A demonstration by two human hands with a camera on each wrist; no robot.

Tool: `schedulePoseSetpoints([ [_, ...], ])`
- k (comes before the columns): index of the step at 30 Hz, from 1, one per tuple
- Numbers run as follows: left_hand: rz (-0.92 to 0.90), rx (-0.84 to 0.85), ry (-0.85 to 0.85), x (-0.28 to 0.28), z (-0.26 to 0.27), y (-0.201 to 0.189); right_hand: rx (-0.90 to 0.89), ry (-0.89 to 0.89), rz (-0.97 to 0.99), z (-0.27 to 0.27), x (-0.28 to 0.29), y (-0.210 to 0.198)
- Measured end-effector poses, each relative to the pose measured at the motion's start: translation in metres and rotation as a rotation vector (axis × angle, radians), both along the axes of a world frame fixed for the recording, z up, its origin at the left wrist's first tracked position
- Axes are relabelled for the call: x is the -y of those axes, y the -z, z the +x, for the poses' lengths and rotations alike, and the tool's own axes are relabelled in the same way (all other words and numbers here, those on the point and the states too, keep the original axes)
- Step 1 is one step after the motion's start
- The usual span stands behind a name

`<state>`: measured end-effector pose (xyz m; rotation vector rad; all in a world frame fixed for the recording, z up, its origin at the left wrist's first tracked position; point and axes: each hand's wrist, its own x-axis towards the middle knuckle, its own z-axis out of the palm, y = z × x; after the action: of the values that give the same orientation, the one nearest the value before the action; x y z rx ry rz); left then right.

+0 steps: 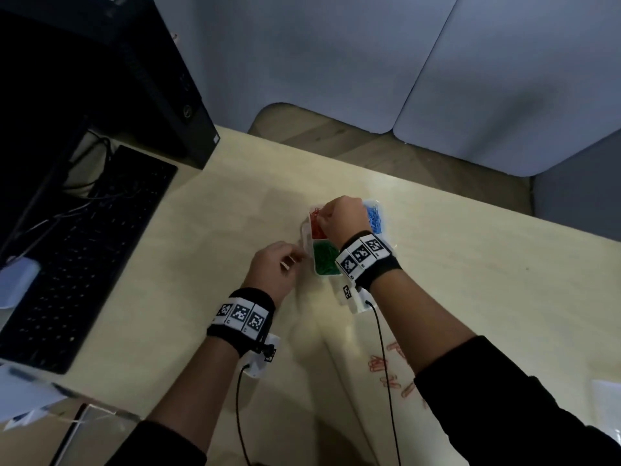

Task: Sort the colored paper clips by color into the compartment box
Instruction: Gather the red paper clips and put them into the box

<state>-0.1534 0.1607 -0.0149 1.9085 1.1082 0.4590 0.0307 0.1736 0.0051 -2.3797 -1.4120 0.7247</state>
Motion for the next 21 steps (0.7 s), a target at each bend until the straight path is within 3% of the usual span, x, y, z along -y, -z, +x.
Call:
schedulePoseSetpoints([
  [4, -0.229, -0.062, 0.196, 0.037, 0.008, 0.001, -0.086, 0.028, 0.125, 0.027, 0.037, -0.016],
  [8, -0.311, -0.282, 0.513, 0.084, 0.021, 0.020, -0.047, 0.056, 0.201, 0.062, 0.129, -0.008],
  [12, -0.239, -0.286, 0.582, 0.126, 0.032, 0.032, 0.016, 0.009, 0.159, 0.067, 0.219, 0.030],
  [18, -0.003, -0.420, 0.573, 0.184, 0.048, 0.036, 0.016, -0.305, 0.106, 0.045, 0.307, 0.060],
  [21, 0.069, -0.495, 0.562, 0.209, 0.057, 0.034, -0.014, -0.246, 0.189, 0.047, 0.341, 0.054],
])
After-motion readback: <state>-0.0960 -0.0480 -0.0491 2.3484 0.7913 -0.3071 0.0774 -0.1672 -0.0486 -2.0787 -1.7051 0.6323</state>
